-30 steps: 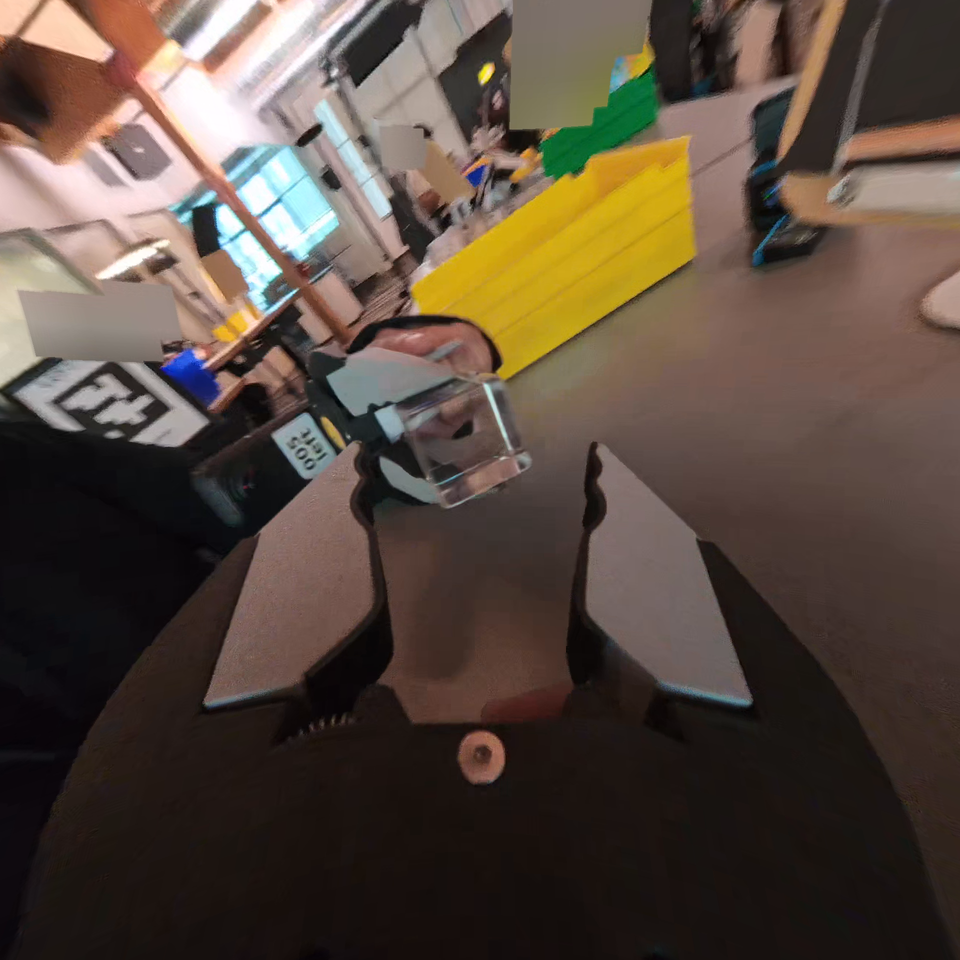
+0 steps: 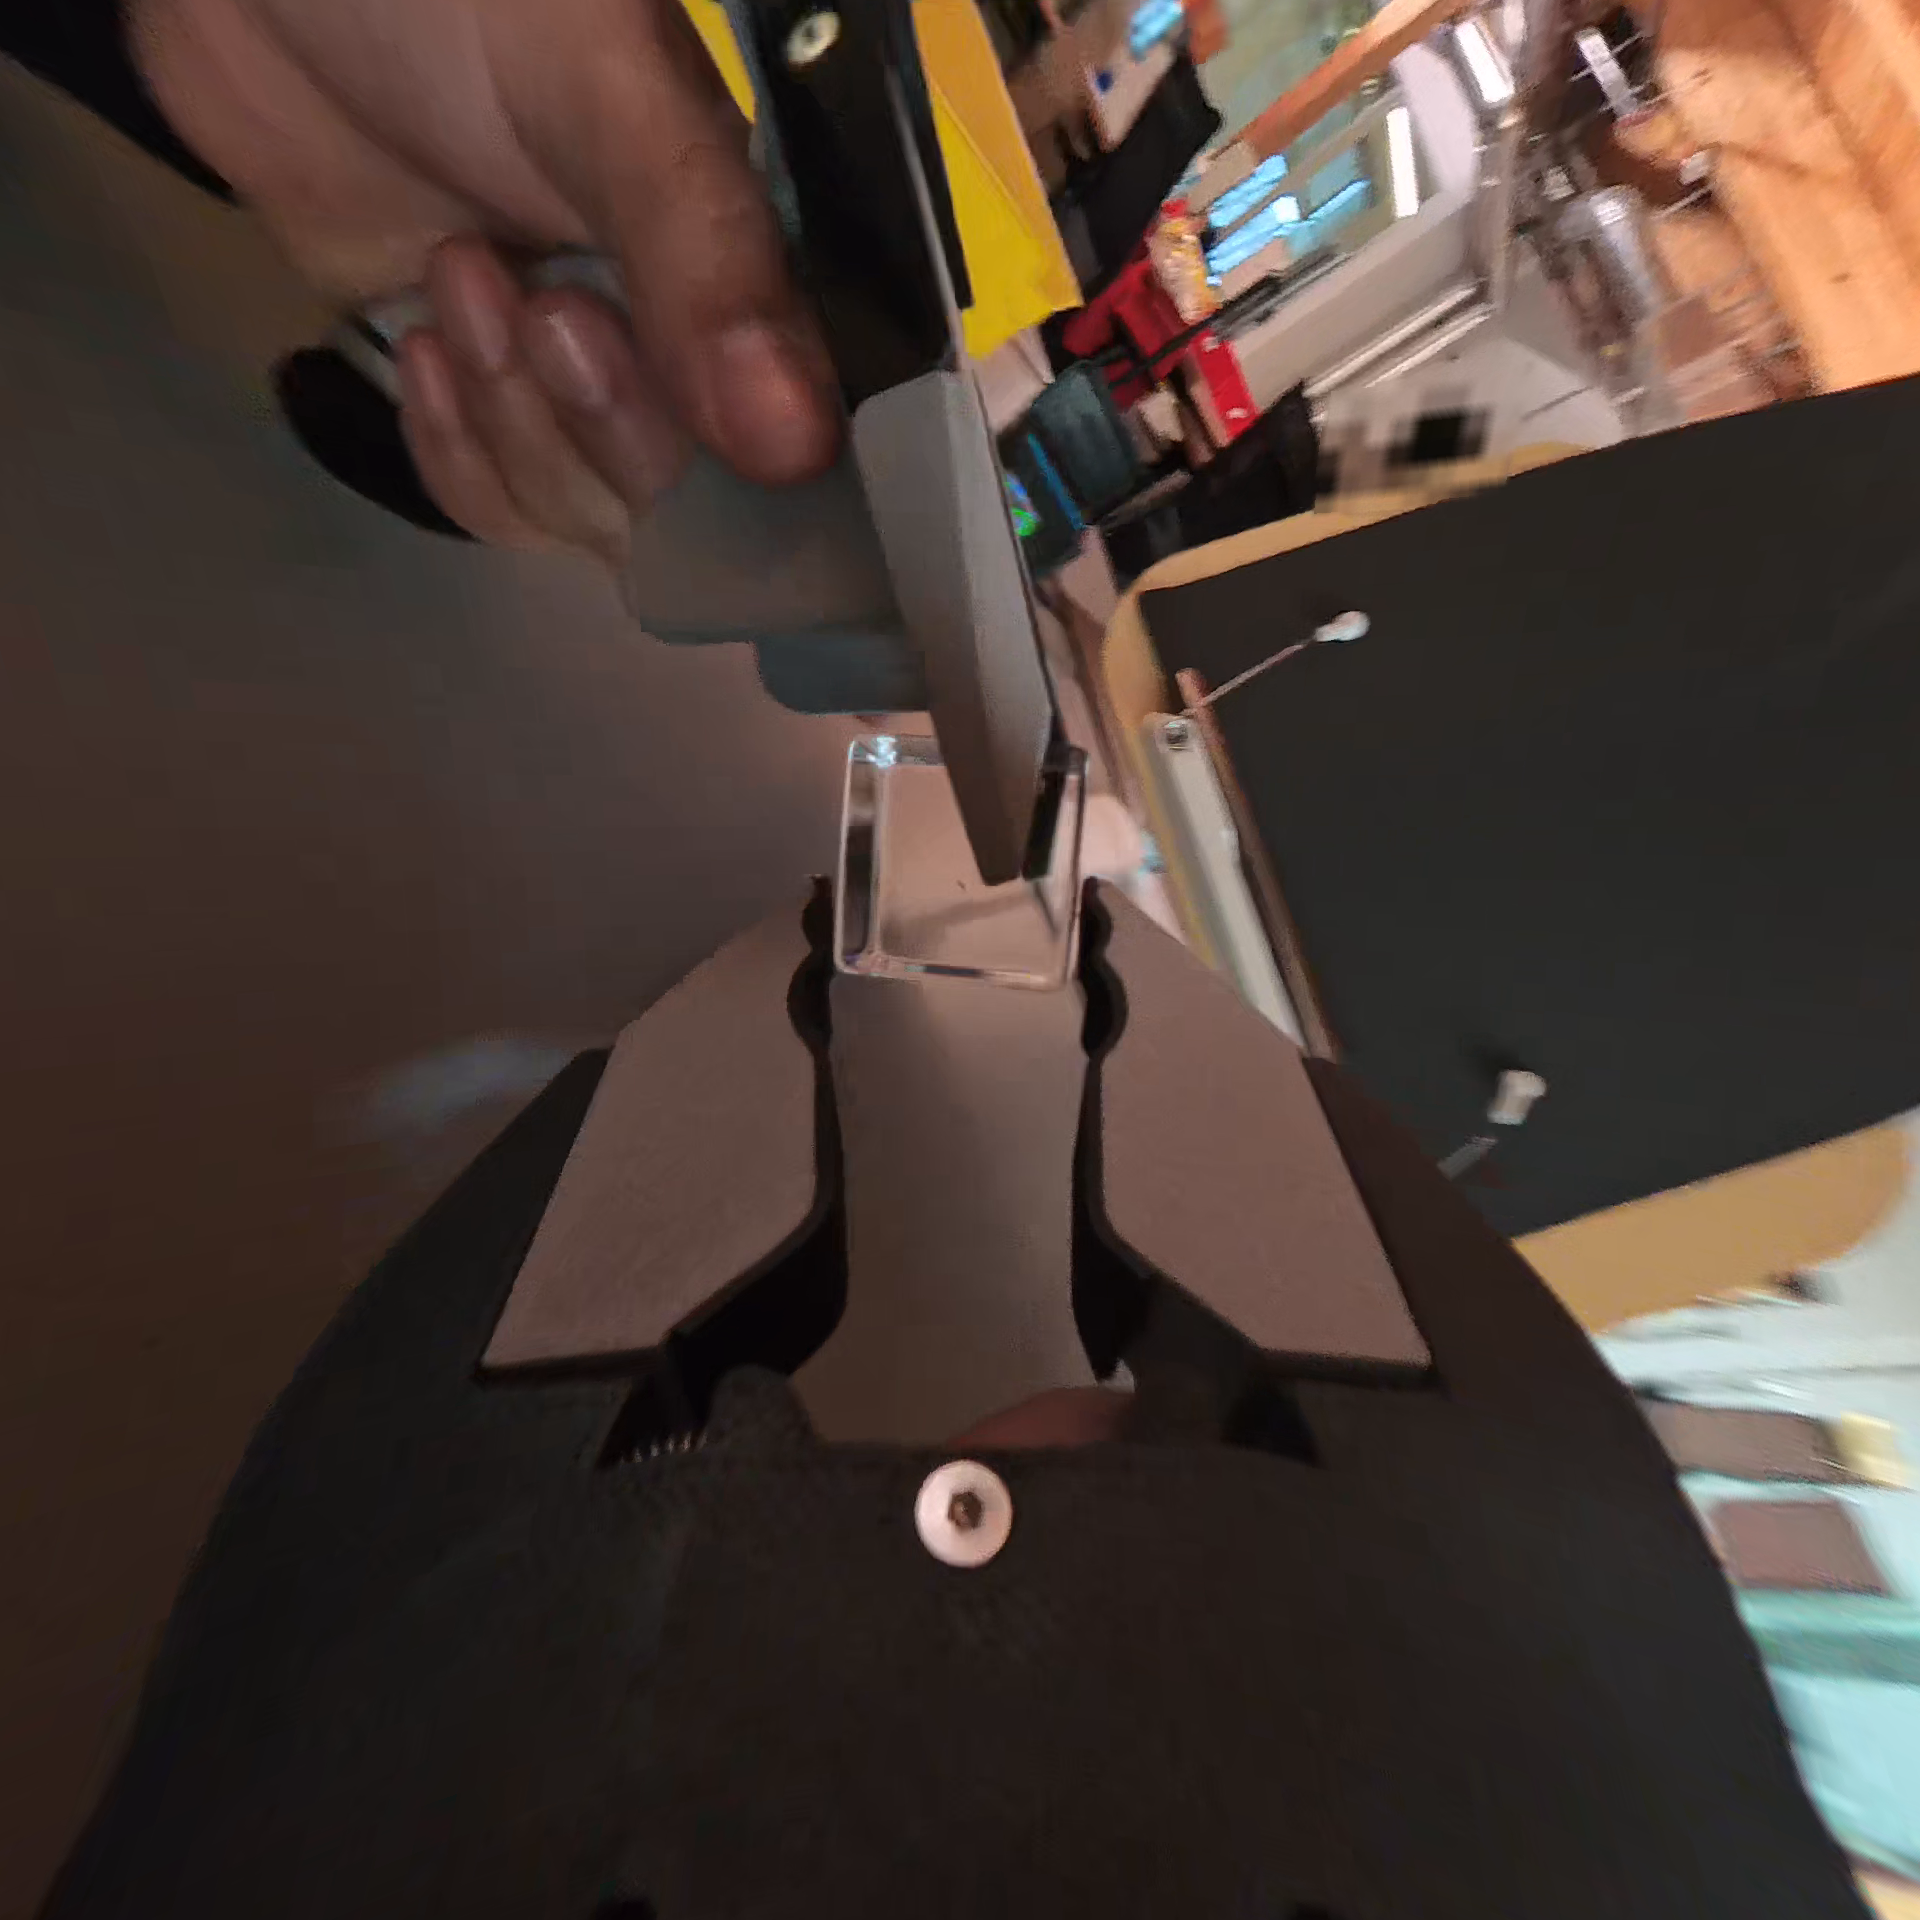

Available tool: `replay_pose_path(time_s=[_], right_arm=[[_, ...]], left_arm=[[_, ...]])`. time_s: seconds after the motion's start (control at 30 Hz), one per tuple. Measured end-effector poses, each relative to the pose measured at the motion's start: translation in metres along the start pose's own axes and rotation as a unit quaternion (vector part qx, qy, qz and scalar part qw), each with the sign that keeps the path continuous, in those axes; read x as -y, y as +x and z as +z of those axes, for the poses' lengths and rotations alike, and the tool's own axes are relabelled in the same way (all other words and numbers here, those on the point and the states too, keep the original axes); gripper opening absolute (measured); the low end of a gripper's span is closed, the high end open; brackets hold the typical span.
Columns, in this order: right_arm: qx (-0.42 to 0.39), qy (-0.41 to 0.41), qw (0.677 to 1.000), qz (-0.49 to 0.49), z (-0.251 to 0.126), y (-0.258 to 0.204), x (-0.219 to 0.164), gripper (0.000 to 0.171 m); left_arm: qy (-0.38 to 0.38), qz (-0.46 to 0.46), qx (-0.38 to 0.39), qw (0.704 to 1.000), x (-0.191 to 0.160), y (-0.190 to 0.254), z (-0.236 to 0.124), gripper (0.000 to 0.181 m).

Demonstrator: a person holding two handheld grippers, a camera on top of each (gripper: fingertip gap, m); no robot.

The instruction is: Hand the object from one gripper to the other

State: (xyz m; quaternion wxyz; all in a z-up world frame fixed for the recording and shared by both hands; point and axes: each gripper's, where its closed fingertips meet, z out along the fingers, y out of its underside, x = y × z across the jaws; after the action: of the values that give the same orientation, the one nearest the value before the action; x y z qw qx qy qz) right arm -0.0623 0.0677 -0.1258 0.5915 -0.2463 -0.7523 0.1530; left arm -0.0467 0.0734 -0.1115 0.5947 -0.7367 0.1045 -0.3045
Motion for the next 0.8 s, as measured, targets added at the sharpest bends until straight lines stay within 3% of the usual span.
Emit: replay_pose_path(time_s=[0.03, 0.13, 0.2, 0.27, 0.33, 0.43, 0.53, 0.67, 0.73, 0.8], right_arm=[[0.036, 0.013, 0.999, 0.037, -0.001, -0.006, 0.001, 0.048], [0.147, 0.048, 0.966, 0.207, -0.009, -0.008, 0.002, 0.066], [0.202, 0.091, 0.922, 0.317, -0.017, 0.001, 0.008, 0.062], [0.259, 0.139, 0.868, 0.401, -0.027, 0.008, 0.018, 0.046], [0.289, 0.16, 0.831, 0.447, -0.031, 0.012, 0.022, 0.055], [0.32, 0.187, 0.807, 0.46, -0.038, 0.011, 0.031, 0.054], [0.346, 0.183, 0.809, 0.438, -0.041, -0.001, 0.036, 0.041], [0.313, 0.183, 0.826, 0.431, -0.038, 0.006, 0.037, 0.041], [0.256, 0.156, 0.849, 0.435, -0.031, 0.02, 0.025, 0.04], [0.149, 0.09, 0.89, 0.42, -0.026, 0.046, -0.002, 0.04]], left_arm=[[-0.013, 0.032, 0.009, 0.999, -0.003, 0.0, 0.0, 0.041], [-0.012, 0.079, -0.006, 0.997, -0.002, 0.012, 0.001, 0.041], [0.023, 0.083, -0.027, 0.996, 0.008, 0.022, 0.0, 0.041], [0.044, 0.078, -0.034, 0.995, 0.016, 0.026, -0.001, 0.041], [0.058, 0.079, -0.048, 0.994, 0.02, 0.034, -0.001, 0.041], [0.086, 0.093, -0.079, 0.989, 0.027, 0.05, -0.003, 0.041], [0.095, 0.094, -0.08, 0.988, 0.03, 0.052, -0.003, 0.041], [0.108, 0.082, -0.063, 0.989, 0.034, 0.045, -0.005, 0.043], [0.121, 0.084, -0.014, 0.989, 0.038, 0.028, -0.008, 0.049], [0.128, 0.071, 0.037, 0.989, 0.041, 0.006, -0.013, 0.053]])
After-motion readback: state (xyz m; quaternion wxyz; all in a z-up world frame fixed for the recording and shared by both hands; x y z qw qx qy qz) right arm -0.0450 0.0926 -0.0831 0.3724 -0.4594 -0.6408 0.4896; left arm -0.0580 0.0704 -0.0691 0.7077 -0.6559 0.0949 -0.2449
